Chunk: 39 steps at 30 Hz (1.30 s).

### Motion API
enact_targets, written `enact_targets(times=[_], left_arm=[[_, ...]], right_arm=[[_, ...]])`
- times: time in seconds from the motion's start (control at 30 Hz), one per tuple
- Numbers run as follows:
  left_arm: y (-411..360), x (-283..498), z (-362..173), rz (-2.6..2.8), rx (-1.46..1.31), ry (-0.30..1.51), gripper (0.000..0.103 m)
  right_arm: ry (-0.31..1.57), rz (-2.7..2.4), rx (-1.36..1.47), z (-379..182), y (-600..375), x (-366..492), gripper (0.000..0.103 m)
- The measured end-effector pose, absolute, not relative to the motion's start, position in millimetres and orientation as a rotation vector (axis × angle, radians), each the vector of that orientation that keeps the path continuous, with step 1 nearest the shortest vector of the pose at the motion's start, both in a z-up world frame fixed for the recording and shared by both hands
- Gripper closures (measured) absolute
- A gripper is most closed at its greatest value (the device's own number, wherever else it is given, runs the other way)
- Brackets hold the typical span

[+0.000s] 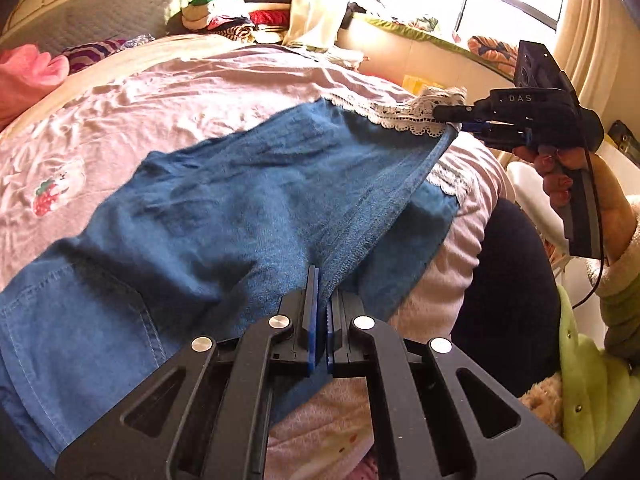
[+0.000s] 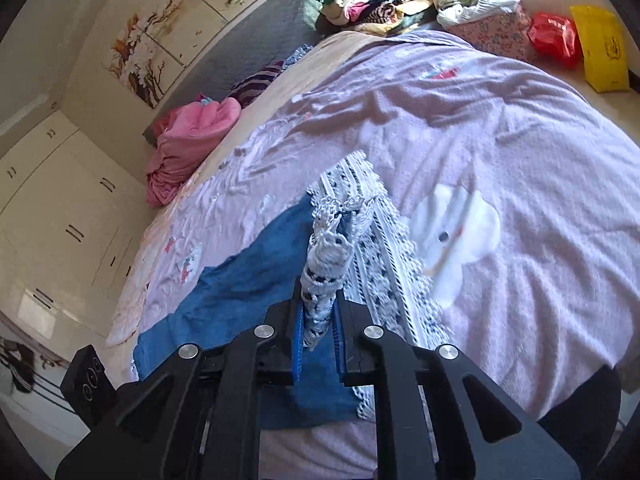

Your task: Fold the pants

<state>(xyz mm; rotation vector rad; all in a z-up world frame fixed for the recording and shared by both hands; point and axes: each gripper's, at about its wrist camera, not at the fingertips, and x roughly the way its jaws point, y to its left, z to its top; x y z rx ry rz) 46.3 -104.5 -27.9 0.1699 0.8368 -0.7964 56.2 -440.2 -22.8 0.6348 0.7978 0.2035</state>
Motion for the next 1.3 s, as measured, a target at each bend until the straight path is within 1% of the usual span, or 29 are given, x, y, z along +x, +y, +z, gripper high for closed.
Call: enact_targets(times=[0.47, 1.03, 1.17, 1.2, 1.23, 1.27, 1.3], left_arm=[[-105, 37, -43, -0.756, 0.226, 0.868, 0.102], [-109, 25, -53, -0.785, 0.271, 0.878, 0.101], [-107, 24, -54, -0.793, 0.245, 0.886, 0.093], [-105, 22, -52, -0.792, 0.24, 0.886, 0.088], [-103, 20, -49, -0.795, 0.233, 0.883, 0.081], [-100, 17, -45, -0.801, 0.217, 0.875, 0.061], [-94, 14, -39, -0.803, 0.197, 0.864, 0.05]], right_arm=[[0.888, 0.181, 0.638, -57, -451, 23, 0.092], [0.907, 0.159, 0.625, -72, -455, 14, 0.094], [0.916, 0.168, 0.641, -73, -456, 13, 0.093], [0.915, 0.173, 0.651, -71, -457, 13, 0.091], [0.91, 0.176, 0.66, -68, -459, 13, 0.091], [0.905, 0.177, 0.662, -65, -461, 11, 0.088], [0.898, 0.173, 0.658, -61, -463, 10, 0.085]])
